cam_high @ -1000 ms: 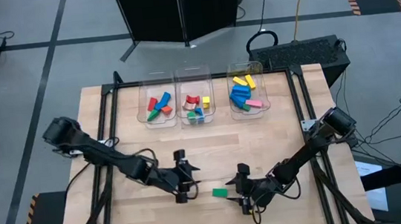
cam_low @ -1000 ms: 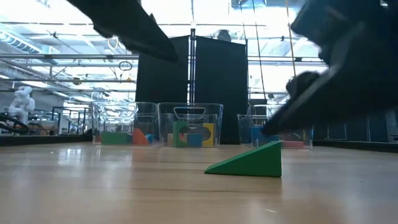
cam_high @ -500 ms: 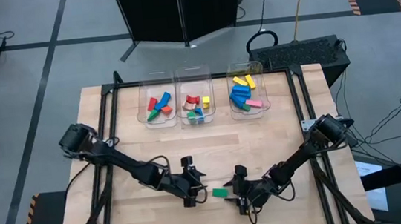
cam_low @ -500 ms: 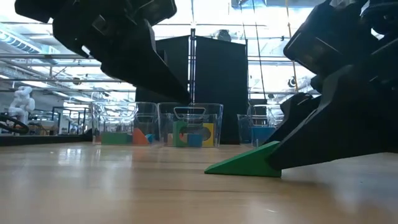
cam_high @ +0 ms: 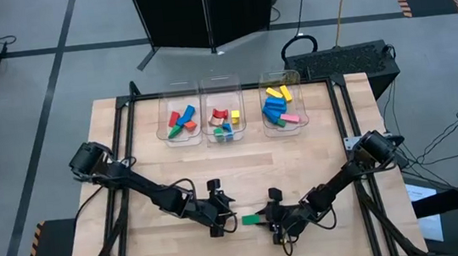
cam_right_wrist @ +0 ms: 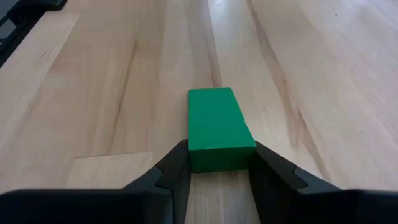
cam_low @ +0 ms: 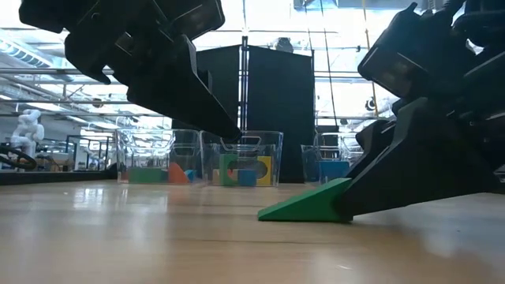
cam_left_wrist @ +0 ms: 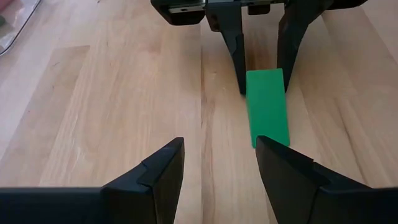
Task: Sort blocks by size
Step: Put the green triangular block into the left transparent bin
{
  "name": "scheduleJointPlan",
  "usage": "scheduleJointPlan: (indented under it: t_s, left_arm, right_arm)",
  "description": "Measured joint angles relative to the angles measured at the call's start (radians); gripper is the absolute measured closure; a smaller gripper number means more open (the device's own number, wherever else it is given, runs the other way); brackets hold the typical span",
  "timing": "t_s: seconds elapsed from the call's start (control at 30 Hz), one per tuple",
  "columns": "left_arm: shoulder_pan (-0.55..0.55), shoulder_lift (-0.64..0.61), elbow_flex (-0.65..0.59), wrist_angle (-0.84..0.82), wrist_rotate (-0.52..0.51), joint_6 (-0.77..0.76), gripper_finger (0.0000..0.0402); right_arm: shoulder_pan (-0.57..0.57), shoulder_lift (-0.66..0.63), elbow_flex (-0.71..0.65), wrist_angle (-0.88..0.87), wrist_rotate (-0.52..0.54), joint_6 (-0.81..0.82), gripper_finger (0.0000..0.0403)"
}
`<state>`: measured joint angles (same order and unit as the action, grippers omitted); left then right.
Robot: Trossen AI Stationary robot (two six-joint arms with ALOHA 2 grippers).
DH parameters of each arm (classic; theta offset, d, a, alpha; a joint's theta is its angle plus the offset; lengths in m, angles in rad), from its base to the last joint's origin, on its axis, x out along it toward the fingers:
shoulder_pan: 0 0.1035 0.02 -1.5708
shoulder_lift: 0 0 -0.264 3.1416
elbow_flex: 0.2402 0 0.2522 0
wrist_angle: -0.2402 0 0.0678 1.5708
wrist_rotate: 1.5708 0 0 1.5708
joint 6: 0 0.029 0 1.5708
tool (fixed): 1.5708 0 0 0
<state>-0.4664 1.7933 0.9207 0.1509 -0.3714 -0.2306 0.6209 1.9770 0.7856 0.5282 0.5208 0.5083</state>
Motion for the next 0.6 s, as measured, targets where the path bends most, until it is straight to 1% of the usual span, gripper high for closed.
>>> scheduleJointPlan:
  t_s: [0.1, 0.17, 0.23, 0.33, 0.4, 0.6]
  left_arm:
    - [0.000, 0.000, 0.000, -0.001, 0.000, 0.009, 0.0201]
    - [0.000, 0.000, 0.000, -0.001, 0.006, 0.049, 0.0201]
    - [-0.003, 0.000, 0.000, -0.001, 0.007, 0.077, 0.0201]
    - [-0.005, 0.000, 0.000, 0.000, 0.008, 0.083, 0.0201]
    - [-0.006, 0.000, 0.000, 0.000, 0.009, 0.083, 0.0201]
    - [-0.010, 0.000, 0.000, -0.001, 0.078, 0.173, 0.0201]
  right_arm:
    - [0.000, 0.000, 0.000, 0.001, 0.003, 0.004, 0.0280]
    - [0.000, 0.000, 0.000, 0.008, 0.007, 0.004, 0.0275]
    - [0.000, 0.000, 0.000, 0.026, 0.025, 0.005, 0.0273]
    - [0.000, 0.000, 0.000, 0.039, 0.060, 0.008, 0.0272]
    - [-0.002, 0.000, 0.000, 0.057, 0.065, 0.008, 0.0272]
    - [-0.012, 0.000, 0.000, 0.103, 0.082, 0.007, 0.0271]
